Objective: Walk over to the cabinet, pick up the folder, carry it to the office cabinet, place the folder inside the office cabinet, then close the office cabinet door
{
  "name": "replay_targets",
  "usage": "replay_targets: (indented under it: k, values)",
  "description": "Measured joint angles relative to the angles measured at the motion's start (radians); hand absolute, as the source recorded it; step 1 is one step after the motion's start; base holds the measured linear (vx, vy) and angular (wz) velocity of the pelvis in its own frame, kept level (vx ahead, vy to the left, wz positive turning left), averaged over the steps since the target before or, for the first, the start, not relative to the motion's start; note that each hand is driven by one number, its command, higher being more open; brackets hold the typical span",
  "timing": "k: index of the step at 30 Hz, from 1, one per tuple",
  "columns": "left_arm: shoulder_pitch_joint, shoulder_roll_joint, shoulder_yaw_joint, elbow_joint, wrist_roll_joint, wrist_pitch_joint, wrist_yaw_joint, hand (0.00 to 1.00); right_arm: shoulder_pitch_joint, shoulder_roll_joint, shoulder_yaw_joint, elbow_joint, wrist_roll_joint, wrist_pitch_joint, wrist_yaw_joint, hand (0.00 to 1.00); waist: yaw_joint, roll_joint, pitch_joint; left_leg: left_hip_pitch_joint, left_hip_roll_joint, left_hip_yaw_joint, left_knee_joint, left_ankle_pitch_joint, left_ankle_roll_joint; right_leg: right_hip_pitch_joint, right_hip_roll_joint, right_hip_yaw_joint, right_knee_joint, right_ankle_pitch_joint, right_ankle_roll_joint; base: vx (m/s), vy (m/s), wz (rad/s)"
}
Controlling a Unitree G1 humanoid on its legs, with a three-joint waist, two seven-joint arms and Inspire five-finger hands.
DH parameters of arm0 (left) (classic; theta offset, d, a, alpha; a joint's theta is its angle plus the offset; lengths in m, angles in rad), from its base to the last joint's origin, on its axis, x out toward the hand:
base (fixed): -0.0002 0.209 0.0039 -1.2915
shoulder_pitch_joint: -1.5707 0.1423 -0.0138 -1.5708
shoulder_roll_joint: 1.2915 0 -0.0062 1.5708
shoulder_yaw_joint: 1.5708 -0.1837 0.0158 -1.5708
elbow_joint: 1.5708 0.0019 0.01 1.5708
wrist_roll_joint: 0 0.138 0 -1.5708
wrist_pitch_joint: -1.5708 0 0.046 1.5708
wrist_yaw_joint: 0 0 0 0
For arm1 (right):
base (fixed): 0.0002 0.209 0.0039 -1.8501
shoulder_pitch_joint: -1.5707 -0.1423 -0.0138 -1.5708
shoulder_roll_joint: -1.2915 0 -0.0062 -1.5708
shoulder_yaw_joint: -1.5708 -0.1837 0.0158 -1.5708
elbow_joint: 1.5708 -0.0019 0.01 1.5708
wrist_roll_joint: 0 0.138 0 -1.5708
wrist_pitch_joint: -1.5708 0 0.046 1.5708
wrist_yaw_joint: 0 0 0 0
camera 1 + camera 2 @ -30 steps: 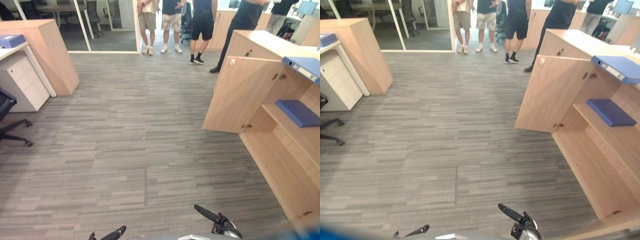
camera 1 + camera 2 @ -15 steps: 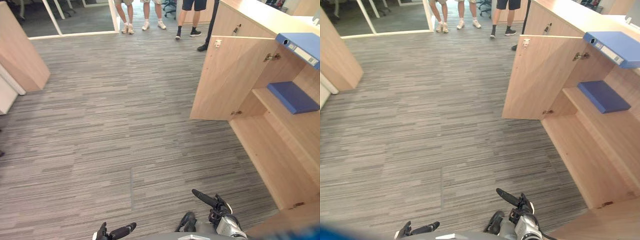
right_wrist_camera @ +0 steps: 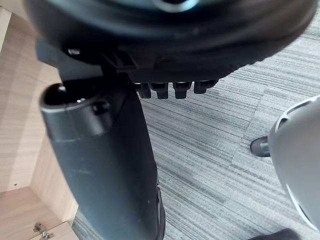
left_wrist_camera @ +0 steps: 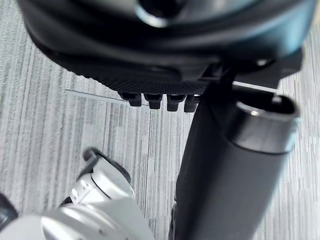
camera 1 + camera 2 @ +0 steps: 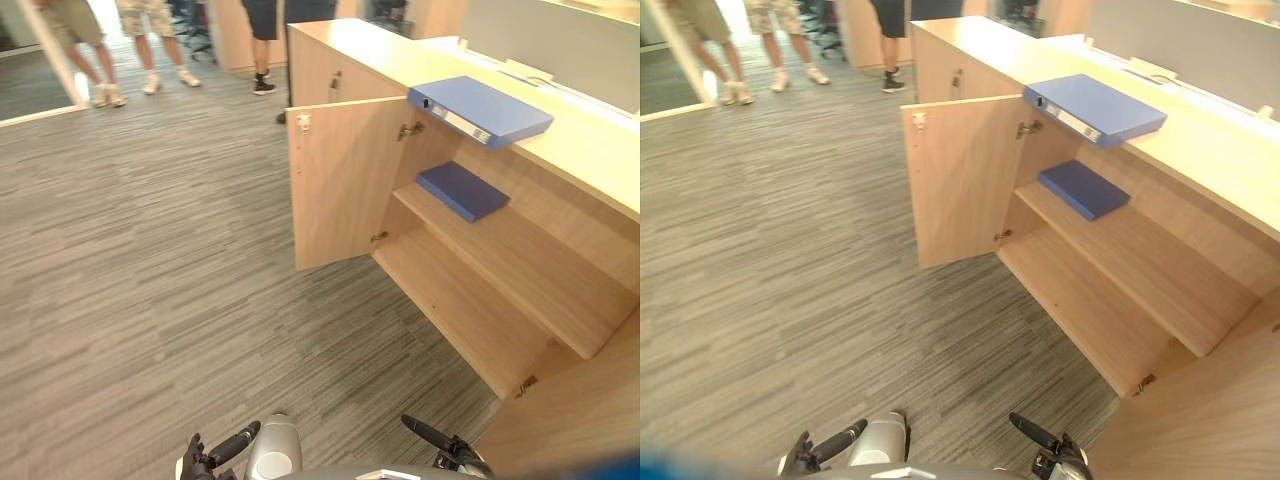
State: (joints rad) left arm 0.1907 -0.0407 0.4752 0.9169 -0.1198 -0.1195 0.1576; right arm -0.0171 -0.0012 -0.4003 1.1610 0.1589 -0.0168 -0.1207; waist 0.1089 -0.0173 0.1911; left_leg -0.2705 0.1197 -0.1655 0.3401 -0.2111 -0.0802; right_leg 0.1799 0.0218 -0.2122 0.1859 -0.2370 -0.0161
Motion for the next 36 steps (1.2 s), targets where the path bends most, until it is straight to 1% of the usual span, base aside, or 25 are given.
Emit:
replay_targets:
  k: [1, 2, 3, 4, 6, 8, 9, 10, 12, 14, 15, 17, 18, 19, 21, 23, 25, 28, 30, 31, 32, 33, 34, 35, 36]
  values:
    - [0.003, -0.008, 0.018, 0.005, -0.009, 0.0, 0.011, 1.0, 0.011, 0.001, 0.01, -0.014, 0.0, -0.001, 0.0, 1.0, 0.005, 0.005, -0.006, 0.01, -0.006, -0.011, -0.016, 0.06, -0.027, 0.012, -0.02, 0.035, 0.017, -0.026, 0.029, 0.47, 0.338, -0.84]
    - [0.008, -0.011, 0.023, 0.014, -0.016, 0.0, 0.018, 1.0, 0.025, 0.007, 0.009, -0.028, 0.0, -0.005, 0.0, 1.0, 0.009, 0.01, -0.027, 0.015, -0.022, -0.002, -0.004, 0.157, -0.041, 0.015, -0.044, 0.066, 0.021, -0.044, 0.058, 0.48, 0.364, -0.88]
    - [0.012, -0.013, 0.023, 0.014, -0.019, 0.0, 0.021, 1.0, 0.032, 0.012, 0.007, -0.034, 0.0, -0.006, 0.001, 1.0, 0.018, 0.009, -0.033, 0.009, -0.024, 0.015, 0.025, 0.178, -0.036, 0.017, -0.055, 0.084, 0.023, -0.049, 0.067, 0.49, 0.387, -0.97]
    - [0.011, -0.008, 0.029, 0.014, -0.026, 0.0, 0.026, 1.0, 0.029, 0.031, -0.007, -0.038, -0.001, -0.005, 0.002, 1.0, 0.033, -0.011, -0.045, -0.002, -0.033, 0.068, 0.09, 0.107, -0.014, 0.012, -0.089, 0.109, 0.03, -0.05, 0.082, 0.45, 0.359, -0.92]
    - [0.011, -0.01, 0.057, 0.018, -0.026, 0.0, 0.033, 1.0, 0.032, 0.055, -0.014, -0.046, -0.001, -0.004, 0.008, 1.0, 0.033, -0.021, -0.064, 0.025, -0.054, 0.134, 0.134, 0.048, 0.024, -0.004, -0.144, 0.111, 0.094, -0.046, 0.092, 0.4, 0.326, -0.88]
    - [0.011, -0.007, 0.056, 0.031, -0.026, 0.0, 0.033, 1.0, 0.032, 0.057, -0.034, -0.052, -0.003, -0.003, 0.012, 1.0, 0.032, -0.023, -0.077, 0.1, -0.089, 0.202, 0.115, 0.014, 0.064, -0.097, -0.226, 0.113, 0.348, -0.044, 0.088, 0.3, 0.306, -0.77]
    - [0.012, 0.004, 0.048, 0.041, -0.027, -0.002, 0.031, 1.0, 0.024, 0.055, -0.061, -0.055, -0.003, -0.003, 0.019, 1.0, 0.029, -0.033, -0.072, 0.176, -0.131, 0.248, 0.083, 0.009, 0.091, -0.17, -0.31, 0.101, 0.553, -0.002, 0.027, 0.31, 0.337, -0.58]
    - [0.016, 0.01, 0.038, 0.059, -0.026, -0.001, 0.03, 1.0, 0.019, 0.037, -0.07, -0.056, -0.004, -0.006, 0.023, 1.0, 0.004, -0.021, -0.067, 0.249, -0.162, 0.267, 0.056, 0.004, 0.117, -0.187, -0.391, 0.032, 0.677, 0.071, -0.042, 0.3, 0.315, -0.46]
    - [0.028, 0.018, 0.02, 0.082, -0.022, -0.001, 0.017, 1.0, 0.019, 0.017, -0.072, -0.052, -0.013, -0.006, 0.028, 1.0, -0.011, -0.008, -0.075, 0.341, -0.183, 0.281, 0.002, 0.002, 0.13, -0.178, -0.493, -0.097, 0.734, 0.184, -0.103, 0.3, 0.286, -0.52]
    - [0.028, 0.022, 0.021, 0.091, -0.008, 0.002, 0.006, 1.0, 0.009, 0.015, -0.071, -0.039, -0.04, -0.01, 0.03, 1.0, -0.014, 0.005, -0.077, 0.4, -0.182, 0.306, -0.059, 0.003, 0.135, -0.167, -0.54, -0.192, 0.751, 0.2, -0.084, 0.21, 0.177, -0.7]
    - [0.019, 0.029, 0.02, 0.092, 0.009, 0.002, 0.001, 1.0, -0.008, 0.014, -0.071, -0.029, -0.043, -0.01, 0.034, 1.0, -0.018, 0.004, -0.06, 0.418, -0.166, 0.324, -0.079, 0.002, 0.137, -0.173, -0.539, -0.242, 0.76, 0.118, -0.027, 0.12, 0.061, -0.55]
    - [0.017, 0.037, 0.004, 0.098, 0.011, 0.002, -0.005, 1.0, -0.039, 0.013, -0.069, -0.017, -0.044, -0.009, 0.04, 1.0, -0.019, 0.014, -0.031, 0.449, -0.123, 0.351, -0.101, 0.002, 0.137, -0.186, -0.47, -0.299, 0.709, 0.029, 0.016, 0.04, -0.023, -0.7]
    - [0.023, 0.039, -0.01, 0.111, 0.011, 0.002, -0.008, 1.0, -0.048, 0.013, -0.061, -0.007, -0.044, -0.009, 0.044, 1.0, -0.019, 0.012, -0.025, 0.462, -0.108, 0.37, -0.117, 0.002, 0.136, -0.2, -0.424, -0.333, 0.613, 0.003, 0.035, -0.03, -0.089, -0.81]
    - [0.026, 0.053, -0.021, 0.113, 0.007, 0.003, -0.016, 1.0, -0.049, 0.019, -0.049, -0.008, -0.044, -0.01, 0.047, 1.0, -0.018, -0.005, -0.022, 0.462, -0.111, 0.39, -0.139, -0.001, 0.124, -0.218, -0.397, -0.37, 0.477, 0.026, 0.051, -0.03, -0.148, -0.9]
    - [0.021, 0.057, -0.026, 0.132, 0.011, 0.003, -0.015, 1.0, -0.047, 0.02, -0.054, -0.009, -0.044, -0.009, 0.047, 1.0, -0.009, -0.018, -0.021, 0.48, -0.124, 0.395, -0.187, -0.015, 0.099, -0.217, -0.357, -0.398, 0.348, 0.001, 0.057, 0.04, -0.143, -0.73]
    - [0.024, 0.04, -0.034, 0.136, 0.012, 0.007, -0.013, 1.0, -0.042, 0.017, -0.058, -0.032, -0.044, -0.011, 0.048, 1.0, -0.015, 0.017, -0.015, 0.481, -0.111, 0.351, -0.222, -0.006, 0.084, -0.219, -0.302, -0.412, 0.296, 0.0, 0.035, 0.13, -0.135, -0.46]
    - [0.019, 0.039, -0.038, 0.134, 0.014, 0.01, -0.015, 1.0, -0.035, 0.025, -0.06, -0.038, -0.044, -0.01, 0.047, 1.0, -0.018, 0.02, -0.017, 0.487, -0.097, 0.339, -0.238, 0.001, 0.074, -0.208, -0.279, -0.422, 0.278, -0.005, 0.028, 0.13, -0.143, 0.01]
    - [0.01, 0.035, -0.038, 0.116, 0.016, 0.012, -0.017, 1.0, -0.007, 0.039, -0.067, -0.067, -0.042, -0.005, 0.045, 1.0, -0.019, 0.022, -0.027, 0.488, -0.044, 0.307, -0.229, -0.008, 0.035, -0.159, -0.217, -0.474, 0.221, -0.029, 0.03, 0.19, -0.19, 0.33]
    - [0.009, 0.033, -0.031, 0.102, 0.024, 0.013, -0.025, 1.0, 0.006, 0.04, -0.063, -0.072, -0.04, -0.004, 0.044, 1.0, -0.022, 0.02, -0.034, 0.407, 0.003, 0.288, -0.037, -0.075, 0.018, -0.119, -0.162, -0.495, 0.159, -0.029, 0.032, 0.21, -0.179, 0.24]
    - [0.012, 0.028, -0.014, 0.086, 0.029, 0.016, -0.031, 1.0, 0.016, 0.041, -0.041, -0.081, -0.039, -0.004, 0.045, 1.0, -0.022, 0.016, -0.035, 0.312, 0.045, 0.288, 0.195, -0.104, 0.016, -0.093, -0.127, -0.493, 0.127, -0.028, 0.029, 0.18, -0.116, -0.12]
    - [0.017, 0.024, -0.008, 0.081, 0.031, 0.016, -0.031, 1.0, 0.021, 0.041, -0.035, -0.086, -0.039, -0.003, 0.045, 1.0, -0.02, 0.018, -0.036, 0.26, 0.072, 0.287, 0.326, -0.101, 0.019, -0.076, -0.107, -0.484, 0.112, -0.027, 0.027, 0.18, -0.083, -0.52]
    - [0.029, 0.006, 0.014, 0.059, 0.02, 0.015, -0.034, 1.0, 0.033, 0.035, -0.022, -0.096, -0.039, -0.003, 0.044, 1.0, -0.006, 0.033, -0.04, 0.174, 0.131, 0.284, 0.549, -0.081, 0.019, -0.042, -0.065, -0.447, 0.092, -0.029, 0.018, 0.27, 0.007, -0.89]
    - [0.032, -0.012, 0.023, 0.037, 0.003, 0.006, -0.033, 1.0, 0.033, 0.032, -0.009, -0.095, -0.039, -0.003, 0.04, 1.0, 0.006, 0.038, -0.04, 0.128, 0.162, 0.281, 0.672, -0.097, 0.025, -0.018, -0.047, -0.406, 0.084, -0.033, 0.011, 0.26, 0.069, -0.99]
    - [0.032, -0.012, 0.023, 0.03, 0.002, 0.001, -0.033, 1.0, 0.034, 0.034, -0.009, -0.093, -0.039, -0.003, 0.032, 1.0, 0.009, 0.039, -0.039, 0.11, 0.163, 0.281, 0.693, -0.106, 0.029, -0.008, -0.046, -0.384, 0.076, -0.033, 0.011, 0.34, 0.131, -1.11]
    - [0.027, -0.003, 0.018, 0.021, 0.003, -0.004, -0.036, 1.0, 0.029, 0.038, -0.01, -0.083, -0.038, 0.0, 0.028, 1.0, 0.012, 0.022, -0.04, 0.085, 0.159, 0.287, 0.673, -0.129, 0.033, 0.014, -0.052, -0.337, 0.059, -0.028, 0.019, 0.28, 0.179, -1.19]
